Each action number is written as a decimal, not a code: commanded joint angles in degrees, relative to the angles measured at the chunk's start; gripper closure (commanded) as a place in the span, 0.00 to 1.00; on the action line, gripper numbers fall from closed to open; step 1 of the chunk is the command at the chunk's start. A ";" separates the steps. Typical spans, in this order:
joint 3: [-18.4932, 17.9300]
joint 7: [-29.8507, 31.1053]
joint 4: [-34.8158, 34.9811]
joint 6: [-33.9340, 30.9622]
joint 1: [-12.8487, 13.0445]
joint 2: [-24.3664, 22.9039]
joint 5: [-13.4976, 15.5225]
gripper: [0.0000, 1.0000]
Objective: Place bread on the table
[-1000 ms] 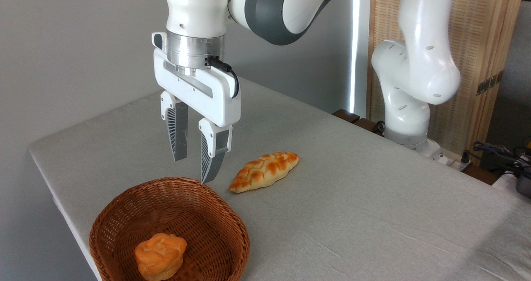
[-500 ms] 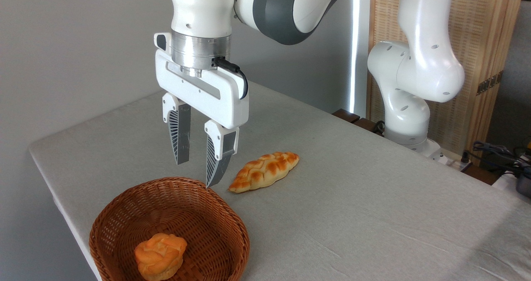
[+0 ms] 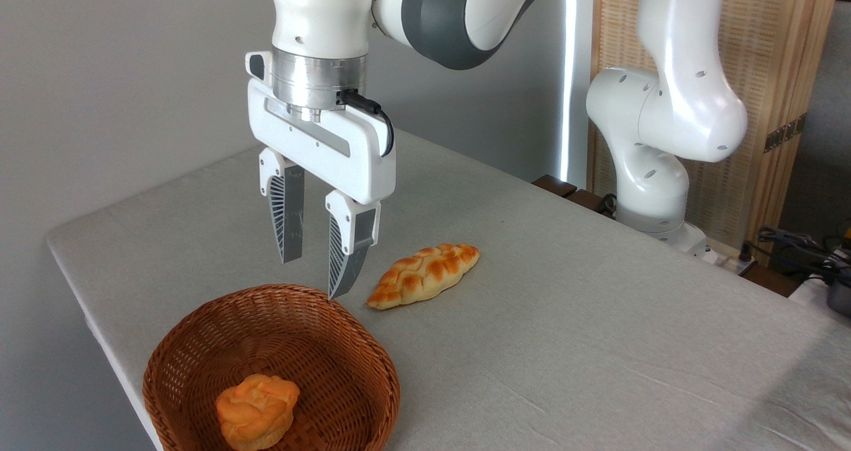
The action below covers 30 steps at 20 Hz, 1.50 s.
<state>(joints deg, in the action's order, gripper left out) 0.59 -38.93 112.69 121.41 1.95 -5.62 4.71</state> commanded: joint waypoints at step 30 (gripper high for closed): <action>0.20 -1.68 -1.95 26.77 -0.98 16.87 0.22 0.00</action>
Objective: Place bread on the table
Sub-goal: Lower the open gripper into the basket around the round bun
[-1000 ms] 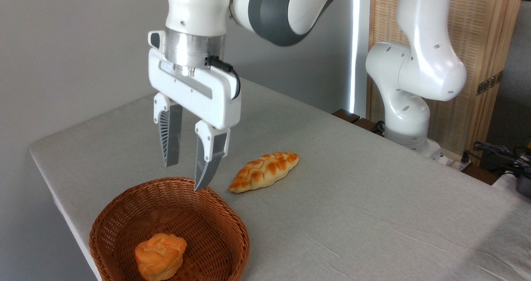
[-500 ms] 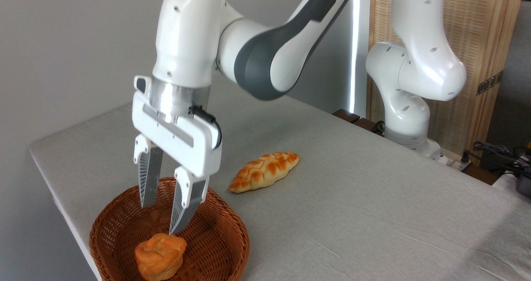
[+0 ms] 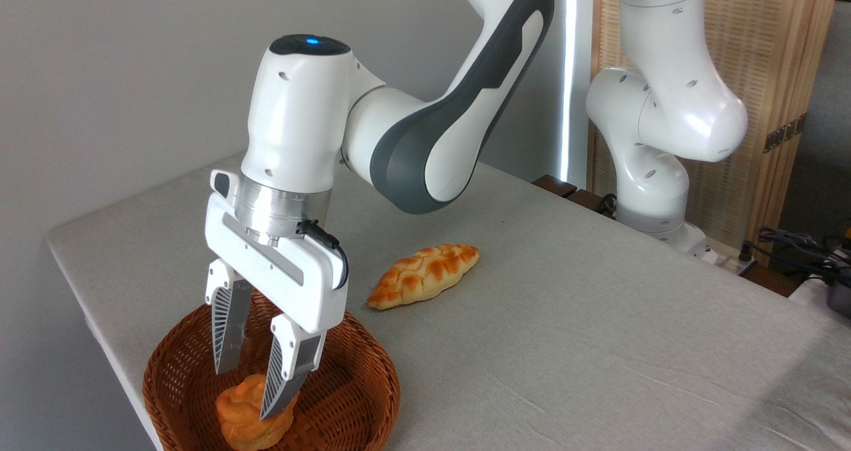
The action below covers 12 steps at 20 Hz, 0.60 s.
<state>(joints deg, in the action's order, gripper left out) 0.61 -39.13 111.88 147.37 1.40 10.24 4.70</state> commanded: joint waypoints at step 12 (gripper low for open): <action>0.61 -1.83 -0.97 0.72 -0.43 2.50 -3.30 0.00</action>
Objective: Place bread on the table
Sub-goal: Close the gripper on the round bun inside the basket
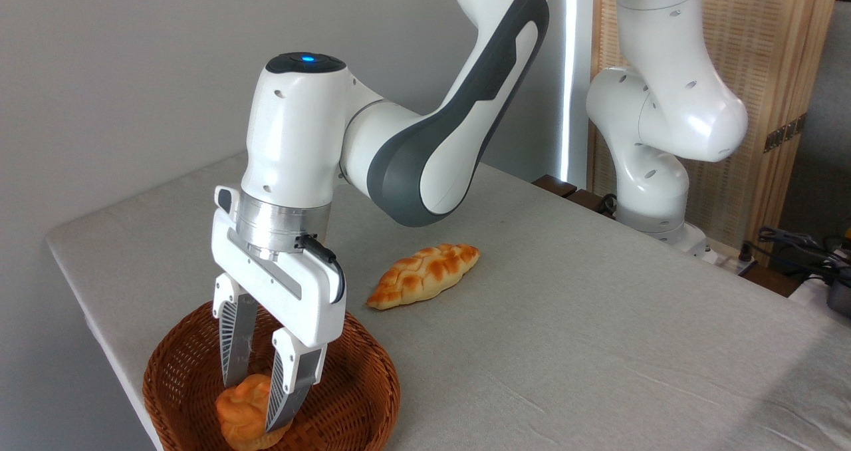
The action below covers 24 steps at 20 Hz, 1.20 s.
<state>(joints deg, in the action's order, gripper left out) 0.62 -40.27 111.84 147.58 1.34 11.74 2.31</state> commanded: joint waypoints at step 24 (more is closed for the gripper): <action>0.79 -0.87 -1.01 0.34 -0.11 2.15 -1.26 0.47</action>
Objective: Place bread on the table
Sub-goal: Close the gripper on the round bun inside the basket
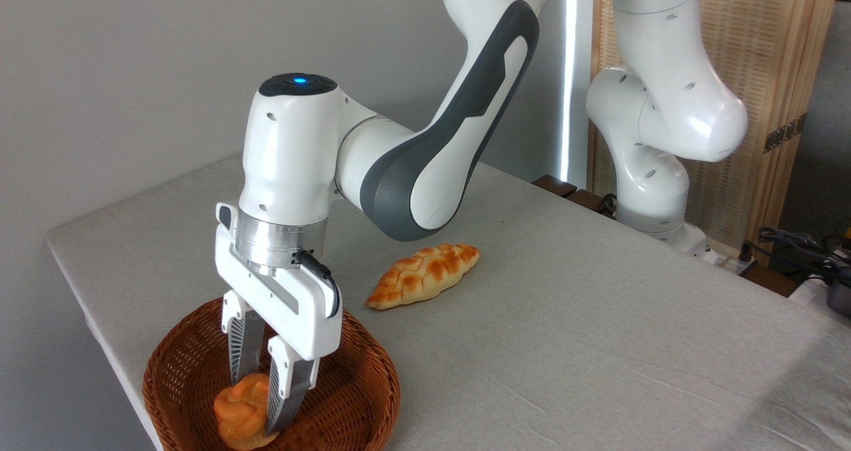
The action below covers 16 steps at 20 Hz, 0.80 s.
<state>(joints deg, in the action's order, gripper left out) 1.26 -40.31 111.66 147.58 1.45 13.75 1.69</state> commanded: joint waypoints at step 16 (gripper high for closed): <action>0.23 -0.47 -0.66 -13.35 -0.30 -11.10 0.33 0.45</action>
<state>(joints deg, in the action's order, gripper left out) 1.26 -40.31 110.73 140.33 1.44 6.83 1.69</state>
